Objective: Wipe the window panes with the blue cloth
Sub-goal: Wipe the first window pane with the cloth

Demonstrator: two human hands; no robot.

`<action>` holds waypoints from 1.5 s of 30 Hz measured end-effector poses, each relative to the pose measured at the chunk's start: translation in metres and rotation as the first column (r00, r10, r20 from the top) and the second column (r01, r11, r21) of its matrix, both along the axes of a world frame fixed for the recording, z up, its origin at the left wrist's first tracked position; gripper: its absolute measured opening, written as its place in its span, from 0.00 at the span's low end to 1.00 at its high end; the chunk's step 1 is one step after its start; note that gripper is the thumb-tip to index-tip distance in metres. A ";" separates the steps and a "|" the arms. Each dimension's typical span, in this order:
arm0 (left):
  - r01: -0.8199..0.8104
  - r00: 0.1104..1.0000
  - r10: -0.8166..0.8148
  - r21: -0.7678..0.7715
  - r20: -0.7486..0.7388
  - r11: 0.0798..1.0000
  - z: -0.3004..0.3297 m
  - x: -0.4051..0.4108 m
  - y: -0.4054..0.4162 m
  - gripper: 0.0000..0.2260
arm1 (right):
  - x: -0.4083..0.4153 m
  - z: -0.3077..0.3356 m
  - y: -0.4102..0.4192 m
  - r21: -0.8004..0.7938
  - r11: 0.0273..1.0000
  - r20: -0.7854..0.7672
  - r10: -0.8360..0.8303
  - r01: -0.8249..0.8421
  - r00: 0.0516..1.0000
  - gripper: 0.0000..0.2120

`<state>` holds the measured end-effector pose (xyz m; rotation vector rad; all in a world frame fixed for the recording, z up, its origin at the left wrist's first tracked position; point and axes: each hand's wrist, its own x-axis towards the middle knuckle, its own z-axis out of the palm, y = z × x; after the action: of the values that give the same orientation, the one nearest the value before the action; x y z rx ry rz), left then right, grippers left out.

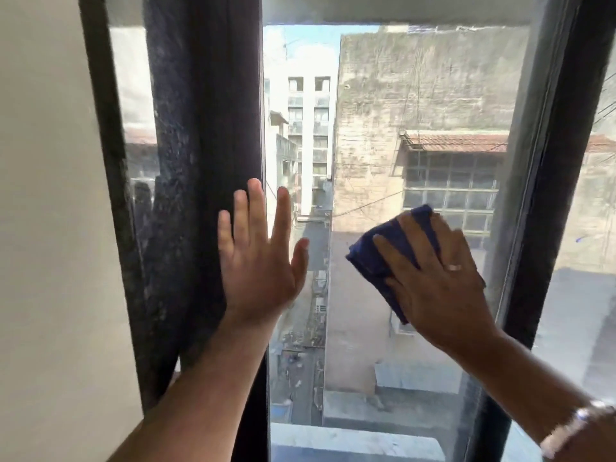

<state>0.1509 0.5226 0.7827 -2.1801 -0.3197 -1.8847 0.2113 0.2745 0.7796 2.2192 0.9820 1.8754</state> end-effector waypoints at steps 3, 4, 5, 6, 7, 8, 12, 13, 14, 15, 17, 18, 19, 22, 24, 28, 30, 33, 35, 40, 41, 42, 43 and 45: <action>0.011 1.000 -0.011 0.005 0.012 1.000 0.001 0.004 0.002 0.31 | 0.003 0.028 0.010 0.304 0.952 -0.022 -0.030 0.035 0.999 0.24; 0.010 1.000 -0.010 0.011 0.019 1.000 0.000 0.004 0.004 0.31 | 0.000 0.036 0.027 0.427 0.903 -0.040 -0.018 0.034 0.999 0.24; 0.008 1.000 -0.008 0.019 0.021 1.000 -0.001 0.005 0.006 0.31 | -0.005 0.039 0.045 0.504 0.863 -0.060 -0.003 0.032 0.998 0.25; -0.002 1.000 0.001 0.026 0.023 1.000 -0.002 0.005 0.007 0.30 | -0.009 0.036 0.061 0.498 0.867 -0.064 0.011 0.022 0.998 0.25; -0.016 1.000 0.015 0.031 0.028 0.999 -0.002 0.005 0.007 0.30 | -0.011 0.025 0.070 0.410 0.912 -0.057 0.027 -0.001 0.998 0.25; -0.027 0.999 0.026 0.032 0.032 0.999 -0.003 0.006 0.007 0.30 | -0.010 0.009 0.072 0.273 0.962 -0.049 0.045 -0.030 0.998 0.25; -0.025 0.999 0.024 0.027 0.026 0.999 -0.004 0.004 0.007 0.30 | -0.001 -0.028 0.019 0.028 0.999 -0.032 0.028 -0.027 0.999 0.21; -0.020 1.000 0.020 0.022 0.023 1.000 -0.004 0.004 0.006 0.30 | 0.001 -0.023 0.009 0.084 0.996 -0.037 0.016 -0.013 0.999 0.21; -0.015 1.000 0.015 0.019 0.020 1.000 -0.003 0.004 0.005 0.30 | 0.002 -0.014 0.004 0.158 0.987 -0.049 0.010 -0.002 0.999 0.21; -0.013 1.000 0.013 0.016 0.017 1.000 -0.003 0.005 0.005 0.30 | 0.001 -0.001 0.006 0.253 0.968 -0.060 0.011 0.005 0.998 0.22; -0.015 1.000 0.014 0.018 0.016 1.000 -0.003 0.004 0.004 0.30 | -0.004 0.033 0.032 0.444 0.896 -0.055 0.018 0.009 0.998 0.23; -0.015 1.000 0.014 0.020 0.014 1.000 -0.003 0.004 0.005 0.30 | -0.008 0.050 0.050 0.503 0.864 -0.050 0.017 0.011 0.999 0.23; -0.012 1.000 0.012 0.019 0.011 1.000 -0.003 0.004 0.005 0.30 | -0.011 0.065 0.069 0.526 0.851 -0.051 0.012 0.016 0.999 0.24; 0.000 1.000 -0.001 0.019 0.005 1.000 -0.003 0.003 0.006 0.30 | -0.018 0.074 0.099 0.426 0.905 -0.044 0.020 0.001 0.999 0.24; 0.001 1.000 -0.001 0.027 0.005 1.000 -0.004 0.002 0.006 0.29 | -0.018 0.043 0.088 0.273 0.962 -0.056 0.032 -0.015 0.998 0.23; 0.009 1.000 -0.009 0.013 -0.007 1.000 -0.003 0.003 0.005 0.30 | -0.010 -0.017 0.024 0.042 0.999 -0.075 -0.026 0.029 0.997 0.22; 0.020 1.000 -0.020 0.010 -0.011 1.000 -0.002 0.003 0.004 0.30 | -0.004 0.001 0.006 0.148 0.989 -0.079 -0.016 0.027 0.997 0.22; 0.030 1.000 -0.030 0.000 -0.007 1.000 -0.002 0.002 0.004 0.29 | -0.003 0.066 0.028 0.522 0.852 -0.075 -0.003 0.042 0.997 0.24; 0.031 1.000 -0.031 0.006 -0.001 0.999 -0.002 0.001 0.005 0.29 | -0.013 0.096 0.069 0.589 0.807 -0.069 0.002 0.039 0.998 0.25; 0.013 1.000 -0.013 0.027 0.014 1.000 -0.002 0.002 0.008 0.28 | -0.015 0.034 0.085 0.151 0.986 -0.039 0.078 -0.071 0.996 0.24; 0.007 1.000 -0.007 0.026 0.012 1.000 -0.002 0.002 0.008 0.28 | -0.013 0.013 0.065 0.120 0.991 -0.043 0.055 -0.049 0.998 0.23; 0.006 1.000 -0.006 0.022 0.011 1.000 -0.002 0.002 0.007 0.29 | -0.009 -0.001 0.042 0.107 0.994 -0.024 0.016 -0.013 1.000 0.23; 0.014 1.000 -0.014 0.017 0.008 1.000 -0.001 0.002 0.006 0.29 | -0.004 -0.007 0.021 0.116 0.993 -0.014 -0.019 0.021 1.000 0.24; 0.033 0.999 -0.033 0.011 0.005 0.999 -0.001 0.003 0.005 0.29 | 0.006 0.005 0.000 0.268 0.963 -0.041 -0.031 0.040 0.999 0.23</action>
<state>0.1535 0.5274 0.7818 -2.1868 -0.2756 -1.9058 0.2168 0.2745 0.7843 2.4057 0.7229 2.0680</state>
